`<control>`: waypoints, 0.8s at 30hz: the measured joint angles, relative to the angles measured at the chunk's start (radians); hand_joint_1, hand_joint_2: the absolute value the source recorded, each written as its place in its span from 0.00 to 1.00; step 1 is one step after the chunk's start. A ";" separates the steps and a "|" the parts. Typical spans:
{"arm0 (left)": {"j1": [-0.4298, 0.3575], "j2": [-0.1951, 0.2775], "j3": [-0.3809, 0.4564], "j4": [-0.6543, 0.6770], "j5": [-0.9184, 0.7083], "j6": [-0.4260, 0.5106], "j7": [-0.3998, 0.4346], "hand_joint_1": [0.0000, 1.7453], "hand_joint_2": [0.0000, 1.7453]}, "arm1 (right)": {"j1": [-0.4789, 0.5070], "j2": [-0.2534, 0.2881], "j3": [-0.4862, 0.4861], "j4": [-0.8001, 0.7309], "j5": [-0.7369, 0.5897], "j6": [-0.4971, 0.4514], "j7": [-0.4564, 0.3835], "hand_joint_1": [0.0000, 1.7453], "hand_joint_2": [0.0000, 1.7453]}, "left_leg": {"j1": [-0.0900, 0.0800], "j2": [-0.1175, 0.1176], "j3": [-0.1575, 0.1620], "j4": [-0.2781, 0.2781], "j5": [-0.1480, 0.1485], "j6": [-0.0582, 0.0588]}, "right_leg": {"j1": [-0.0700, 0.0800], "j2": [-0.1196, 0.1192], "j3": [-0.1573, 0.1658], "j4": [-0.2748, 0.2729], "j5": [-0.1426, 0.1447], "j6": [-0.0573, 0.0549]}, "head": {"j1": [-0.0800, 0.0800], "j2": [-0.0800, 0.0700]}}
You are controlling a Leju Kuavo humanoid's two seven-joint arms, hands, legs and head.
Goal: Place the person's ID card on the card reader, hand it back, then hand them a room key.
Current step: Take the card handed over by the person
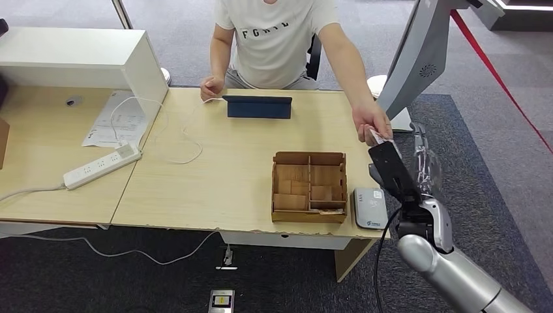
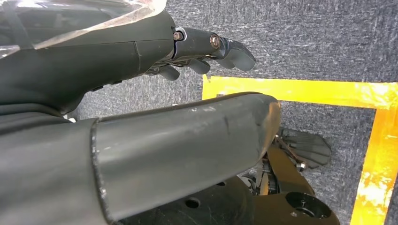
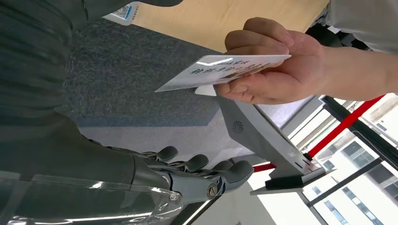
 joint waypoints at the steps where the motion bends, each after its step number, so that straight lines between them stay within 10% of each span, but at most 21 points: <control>1: 0.000 0.000 0.000 0.000 0.000 0.000 -0.001 0.00 0.00 | -0.002 0.000 0.008 0.009 0.002 0.000 0.000 0.00 1.00 | 0.000 0.000 0.000 0.000 0.000 0.000 | 0.000 0.000 0.000 0.000 0.000 0.000 | 0.000 0.000; 2: 0.000 0.000 0.000 0.000 0.001 0.000 -0.002 0.00 0.00 | -0.004 0.000 0.015 0.017 0.004 0.001 0.000 0.03 1.00 | 0.000 0.000 0.000 0.000 0.000 0.000 | 0.000 0.000 0.000 0.000 0.000 0.000 | 0.000 0.000; 6: 0.000 0.000 0.000 0.000 0.004 0.002 -0.007 0.00 0.00 | -0.011 0.000 0.036 0.044 -0.022 0.001 -0.004 1.00 1.00 | 0.000 0.000 0.000 0.000 0.000 0.000 | 0.000 0.000 0.000 0.000 0.000 0.000 | 0.000 0.000; 24: 0.002 0.002 0.000 0.000 0.004 -0.005 -0.001 0.00 0.00 | -0.005 -0.024 0.060 0.094 -0.187 -0.010 -0.064 1.00 1.00 | 0.000 0.000 0.000 0.000 0.000 0.000 | 0.000 0.000 0.000 0.000 0.000 0.000 | 0.000 0.000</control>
